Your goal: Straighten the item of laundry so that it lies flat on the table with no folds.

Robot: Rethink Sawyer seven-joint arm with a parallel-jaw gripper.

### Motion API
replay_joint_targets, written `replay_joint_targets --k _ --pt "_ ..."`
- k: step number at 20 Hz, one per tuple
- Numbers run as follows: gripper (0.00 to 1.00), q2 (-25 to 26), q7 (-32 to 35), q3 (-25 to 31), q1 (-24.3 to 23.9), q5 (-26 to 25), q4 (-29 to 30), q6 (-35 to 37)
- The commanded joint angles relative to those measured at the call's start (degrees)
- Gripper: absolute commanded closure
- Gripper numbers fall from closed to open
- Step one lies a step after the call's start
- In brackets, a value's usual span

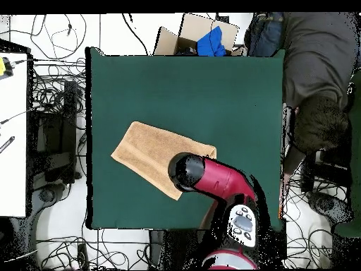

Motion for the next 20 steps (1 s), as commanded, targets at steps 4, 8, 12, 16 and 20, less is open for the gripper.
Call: replay_joint_targets --k 4,8,12,16,20 --pt "0.0 5.0 17.7 1.3 -2.6 5.5 -1.2 -10.3" --pt "0.0 4.3 19.9 2.1 -3.0 9.0 1.1 -14.0" --pt "0.0 4.2 19.9 1.8 -2.5 11.3 2.1 -16.4" --pt "0.0 4.2 19.2 2.8 -3.2 13.5 3.3 -18.5" --pt "0.0 3.6 19.3 3.5 -3.1 15.1 5.2 -20.3"
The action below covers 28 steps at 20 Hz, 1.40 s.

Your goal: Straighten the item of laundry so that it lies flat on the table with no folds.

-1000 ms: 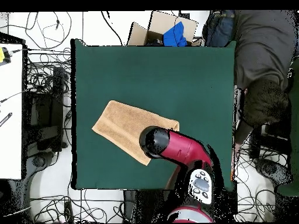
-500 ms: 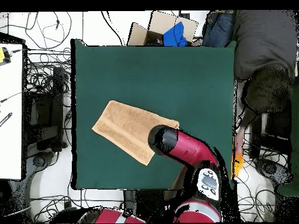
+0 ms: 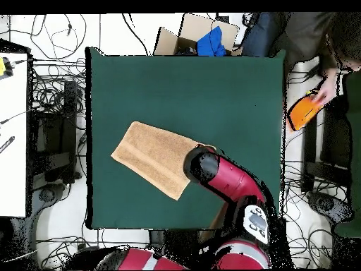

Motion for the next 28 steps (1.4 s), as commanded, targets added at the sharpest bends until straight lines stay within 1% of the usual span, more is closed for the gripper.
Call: replay_joint_targets --k 1,6,11,13,16,20,21,22,23,28 --pt "0.0 -0.2 19.2 4.5 -0.3 5.5 6.0 -4.1" --pt "0.0 -0.9 18.8 5.1 -0.2 6.8 8.3 -5.3" --pt "0.0 -0.8 18.2 2.8 2.2 8.4 8.5 -1.1" --pt "0.0 -0.7 18.2 2.7 2.5 9.2 8.8 1.0" --pt "0.0 -1.1 18.6 3.8 2.3 10.4 10.3 0.9" --pt "0.0 -3.5 19.7 8.2 0.6 12.6 14.9 -2.1" --pt "0.0 -4.5 19.9 10.7 -0.8 13.0 16.7 -4.2" --pt "0.0 -4.8 20.0 11.4 -1.3 13.3 17.2 -4.8" --pt "0.0 -5.4 20.0 13.4 -2.7 13.2 18.5 -6.7" --pt "0.0 -5.9 19.9 18.2 -6.4 12.7 20.8 -11.2"
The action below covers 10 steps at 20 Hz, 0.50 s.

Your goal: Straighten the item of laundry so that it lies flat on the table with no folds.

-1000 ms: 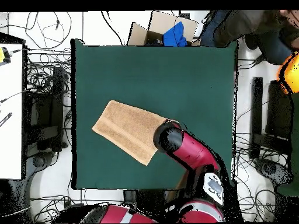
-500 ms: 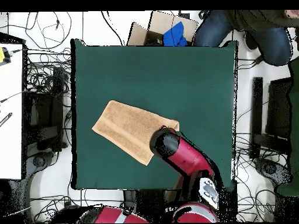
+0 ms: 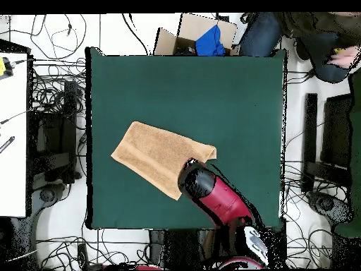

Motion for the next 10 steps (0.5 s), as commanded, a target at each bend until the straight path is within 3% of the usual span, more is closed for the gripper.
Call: replay_joint_targets --k 1,10 --pt "0.0 -1.3 20.2 14.4 -5.1 2.5 8.0 -9.0" --pt "0.0 -0.8 20.5 20.2 -9.9 -0.4 9.3 -15.6"
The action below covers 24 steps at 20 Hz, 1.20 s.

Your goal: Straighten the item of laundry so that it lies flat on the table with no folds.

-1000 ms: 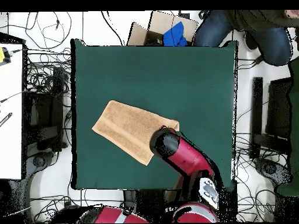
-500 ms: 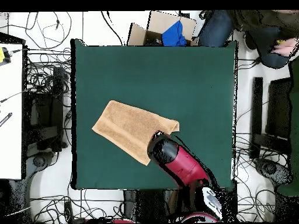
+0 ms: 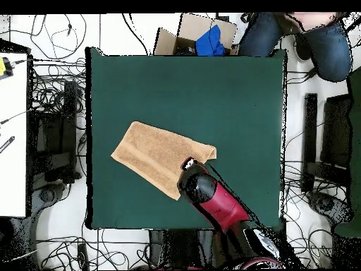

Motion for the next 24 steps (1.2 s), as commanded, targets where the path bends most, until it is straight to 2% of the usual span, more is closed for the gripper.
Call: replay_joint_targets --k 1,5,16,24 --pt "0.0 1.3 20.1 11.1 -2.6 -1.1 3.4 -7.1" --pt "0.0 3.2 19.6 11.9 -3.5 -2.1 2.7 -10.1" --pt "0.0 4.7 18.1 12.6 -4.6 -3.3 1.8 -13.0" --pt "0.0 4.1 16.7 11.8 -4.7 -3.4 1.7 -11.7"
